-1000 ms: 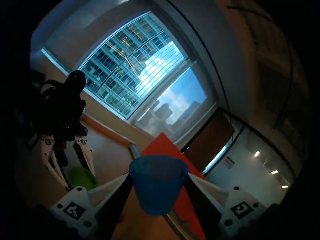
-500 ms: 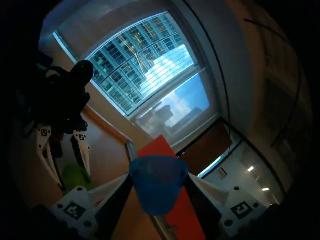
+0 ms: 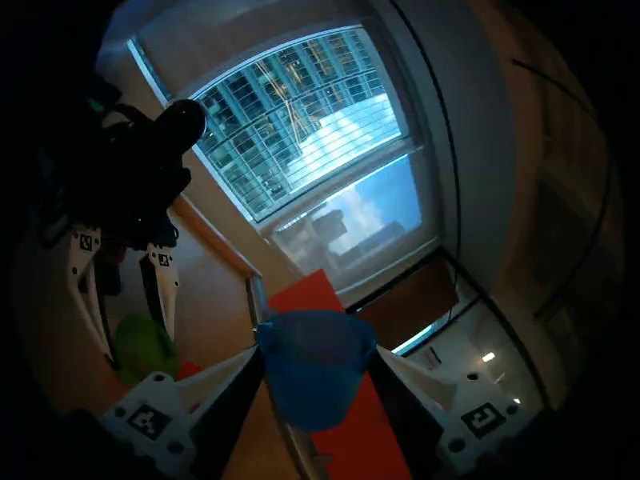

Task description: Pour water

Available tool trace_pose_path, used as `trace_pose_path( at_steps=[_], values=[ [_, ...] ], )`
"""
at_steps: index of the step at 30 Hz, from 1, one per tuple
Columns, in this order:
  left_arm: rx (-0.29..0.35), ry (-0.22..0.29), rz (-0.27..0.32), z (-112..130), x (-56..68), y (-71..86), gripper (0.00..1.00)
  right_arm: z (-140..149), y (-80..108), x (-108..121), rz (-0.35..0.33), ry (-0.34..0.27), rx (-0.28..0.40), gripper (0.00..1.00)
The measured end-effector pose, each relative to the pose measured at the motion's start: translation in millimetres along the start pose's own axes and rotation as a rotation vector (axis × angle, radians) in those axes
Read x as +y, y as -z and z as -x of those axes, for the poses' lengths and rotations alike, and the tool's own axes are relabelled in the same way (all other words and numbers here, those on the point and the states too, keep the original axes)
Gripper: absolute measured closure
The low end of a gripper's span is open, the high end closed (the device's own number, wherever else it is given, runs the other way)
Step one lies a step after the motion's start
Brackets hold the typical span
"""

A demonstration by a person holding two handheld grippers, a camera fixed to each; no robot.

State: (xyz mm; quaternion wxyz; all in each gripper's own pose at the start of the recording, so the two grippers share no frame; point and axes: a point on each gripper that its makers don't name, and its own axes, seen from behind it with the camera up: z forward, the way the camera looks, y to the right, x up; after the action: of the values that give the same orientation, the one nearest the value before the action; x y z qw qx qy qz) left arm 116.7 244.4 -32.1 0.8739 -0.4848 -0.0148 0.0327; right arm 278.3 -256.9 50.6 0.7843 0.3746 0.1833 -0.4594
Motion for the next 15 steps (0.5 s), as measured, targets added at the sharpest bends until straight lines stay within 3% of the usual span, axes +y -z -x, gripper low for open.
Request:
trace_pose_path(
  at_steps=[15],
  values=[
    [0.000,-0.004,0.004,-0.8,1.6,-0.7,0.13,0.0,-1.7,3.4,0.010,0.079,-0.004,0.11]
  ],
)
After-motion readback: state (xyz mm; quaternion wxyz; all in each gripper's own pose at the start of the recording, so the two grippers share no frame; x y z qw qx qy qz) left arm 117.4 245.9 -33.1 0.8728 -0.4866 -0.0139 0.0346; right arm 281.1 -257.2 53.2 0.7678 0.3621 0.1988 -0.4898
